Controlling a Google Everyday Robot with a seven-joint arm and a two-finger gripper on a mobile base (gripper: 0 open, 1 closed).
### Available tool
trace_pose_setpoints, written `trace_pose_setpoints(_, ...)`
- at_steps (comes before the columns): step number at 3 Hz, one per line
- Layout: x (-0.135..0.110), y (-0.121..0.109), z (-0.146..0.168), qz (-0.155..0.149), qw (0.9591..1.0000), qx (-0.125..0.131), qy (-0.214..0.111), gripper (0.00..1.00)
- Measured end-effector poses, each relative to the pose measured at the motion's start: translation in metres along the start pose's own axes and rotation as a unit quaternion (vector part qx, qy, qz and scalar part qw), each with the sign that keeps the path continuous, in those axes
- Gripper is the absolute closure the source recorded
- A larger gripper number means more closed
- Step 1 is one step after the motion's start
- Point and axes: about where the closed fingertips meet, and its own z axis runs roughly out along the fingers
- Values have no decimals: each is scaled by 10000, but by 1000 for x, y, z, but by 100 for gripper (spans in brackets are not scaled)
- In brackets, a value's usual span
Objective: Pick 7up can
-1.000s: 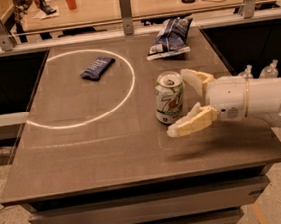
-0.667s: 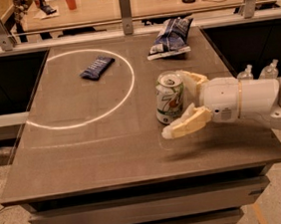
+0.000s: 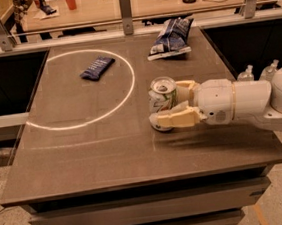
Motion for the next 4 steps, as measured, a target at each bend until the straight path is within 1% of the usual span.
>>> trace_pose_setpoints(1, 0, 2, 1, -30, 10000, -57, -14, 64)
trace_pose_setpoints(2, -15, 0, 3, -96, 9998, -140, -67, 89)
trace_pose_setpoints(3, -42, -3, 3, -152, 9995, -238, -154, 100)
trace_pose_setpoints(4, -64, -6, 2, -15, 9994, -328, -148, 100)
